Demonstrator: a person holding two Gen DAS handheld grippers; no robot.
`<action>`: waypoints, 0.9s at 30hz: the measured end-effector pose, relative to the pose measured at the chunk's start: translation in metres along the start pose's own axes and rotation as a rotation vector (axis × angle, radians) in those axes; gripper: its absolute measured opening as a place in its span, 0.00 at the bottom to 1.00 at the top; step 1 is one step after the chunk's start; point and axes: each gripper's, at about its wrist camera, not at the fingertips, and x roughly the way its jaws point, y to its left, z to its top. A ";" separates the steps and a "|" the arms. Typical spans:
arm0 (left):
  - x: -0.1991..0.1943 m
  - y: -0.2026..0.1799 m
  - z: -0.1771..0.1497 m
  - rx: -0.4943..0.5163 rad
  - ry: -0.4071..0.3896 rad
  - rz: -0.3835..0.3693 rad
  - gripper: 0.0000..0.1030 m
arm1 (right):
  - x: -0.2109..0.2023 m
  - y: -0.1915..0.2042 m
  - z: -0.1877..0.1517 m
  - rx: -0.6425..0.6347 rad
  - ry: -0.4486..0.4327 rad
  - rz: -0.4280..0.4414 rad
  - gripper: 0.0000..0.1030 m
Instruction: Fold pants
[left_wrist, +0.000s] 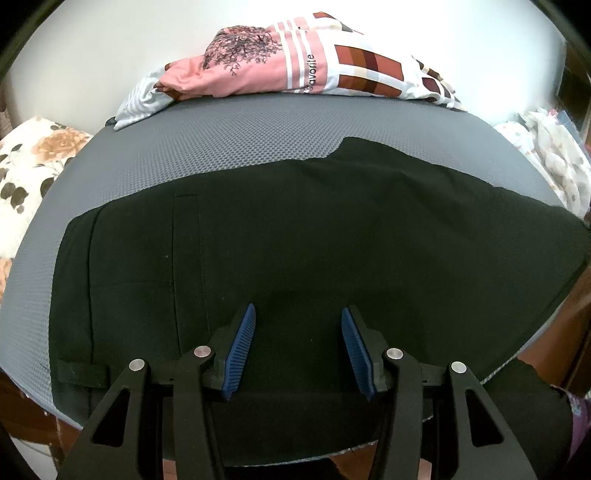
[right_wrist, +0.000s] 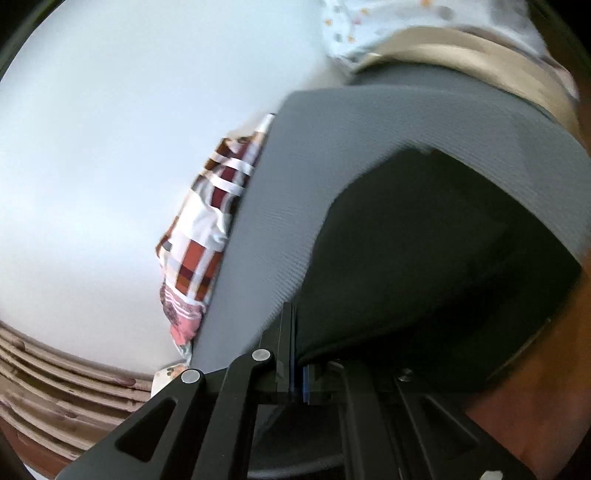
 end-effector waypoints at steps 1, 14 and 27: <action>0.000 -0.001 0.000 0.003 -0.001 0.001 0.49 | -0.003 -0.009 -0.004 0.007 0.008 -0.011 0.04; 0.002 0.000 0.001 0.012 0.000 0.009 0.49 | -0.034 -0.081 -0.004 0.218 -0.050 0.046 0.07; 0.003 -0.002 0.002 0.015 0.000 0.011 0.50 | -0.059 -0.064 0.000 0.130 -0.030 0.011 0.05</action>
